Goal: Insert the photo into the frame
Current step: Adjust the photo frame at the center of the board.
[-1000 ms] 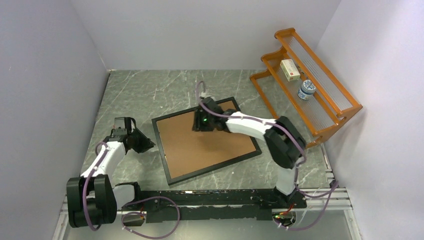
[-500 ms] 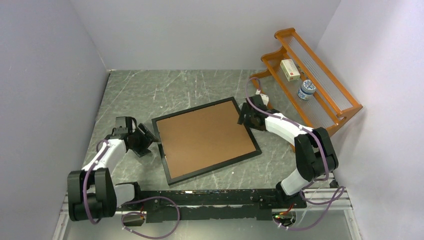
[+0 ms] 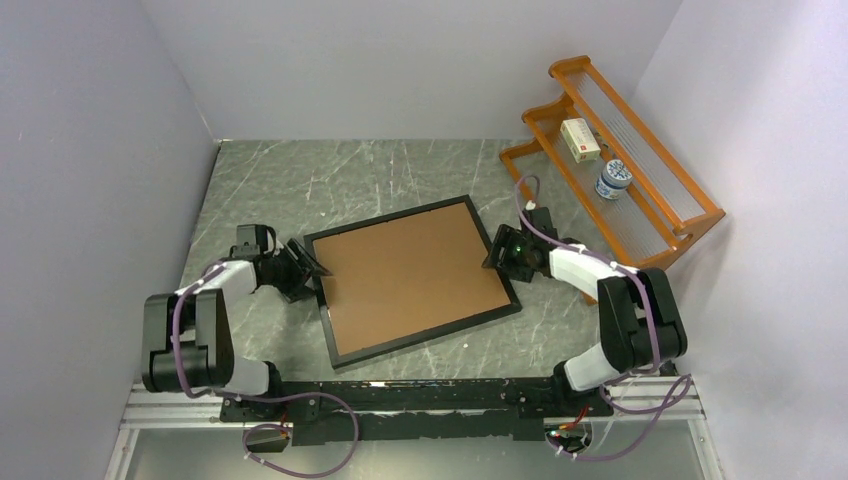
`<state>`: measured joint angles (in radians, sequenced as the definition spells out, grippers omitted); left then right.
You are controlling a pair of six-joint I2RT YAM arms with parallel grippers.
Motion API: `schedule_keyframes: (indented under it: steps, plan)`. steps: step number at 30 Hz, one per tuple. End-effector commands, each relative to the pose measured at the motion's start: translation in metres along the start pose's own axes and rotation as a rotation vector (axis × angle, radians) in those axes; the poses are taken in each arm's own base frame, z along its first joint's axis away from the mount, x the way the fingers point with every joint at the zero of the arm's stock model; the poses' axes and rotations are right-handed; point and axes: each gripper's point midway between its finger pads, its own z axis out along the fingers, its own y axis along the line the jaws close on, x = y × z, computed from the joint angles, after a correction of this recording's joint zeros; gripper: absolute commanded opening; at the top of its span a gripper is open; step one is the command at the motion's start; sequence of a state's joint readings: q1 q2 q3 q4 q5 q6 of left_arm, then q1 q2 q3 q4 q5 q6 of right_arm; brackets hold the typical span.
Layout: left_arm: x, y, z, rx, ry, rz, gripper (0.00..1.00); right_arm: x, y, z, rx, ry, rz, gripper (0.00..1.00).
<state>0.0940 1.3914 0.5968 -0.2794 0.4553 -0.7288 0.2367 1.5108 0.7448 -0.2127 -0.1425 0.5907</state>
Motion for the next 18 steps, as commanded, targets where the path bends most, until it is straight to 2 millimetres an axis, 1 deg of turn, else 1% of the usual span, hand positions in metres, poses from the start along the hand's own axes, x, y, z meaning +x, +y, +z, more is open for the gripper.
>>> schedule_keyframes:
  steps: [1,5,10,13,14,16,18]
  plan:
    - [-0.022,-0.052,0.004,0.221,0.012,0.050,0.66,0.021,0.030,-0.018,-0.186,0.069,0.034,0.67]
    - [-0.035,-0.074,0.016,0.319,0.046,0.056,0.63,0.040,0.032,-0.028,-0.233,0.104,0.067,0.64]
    - [-0.054,-0.095,0.036,0.378,0.072,0.068,0.61,0.082,0.041,-0.037,-0.329,0.182,0.117,0.63]
    - [-0.058,-0.100,0.054,0.388,0.094,0.068,0.60,0.104,0.048,-0.042,-0.360,0.219,0.127,0.63]
    - [-0.063,-0.103,0.059,0.383,0.094,0.069,0.60,0.109,0.050,-0.044,-0.365,0.224,0.126,0.63]
    - [-0.071,-0.096,0.070,0.334,0.089,0.058,0.60,0.119,0.051,-0.047,-0.362,0.228,0.115,0.63]
    - [-0.083,-0.084,0.079,0.236,0.043,0.048,0.60,0.121,0.046,-0.050,-0.326,0.207,0.108,0.64]
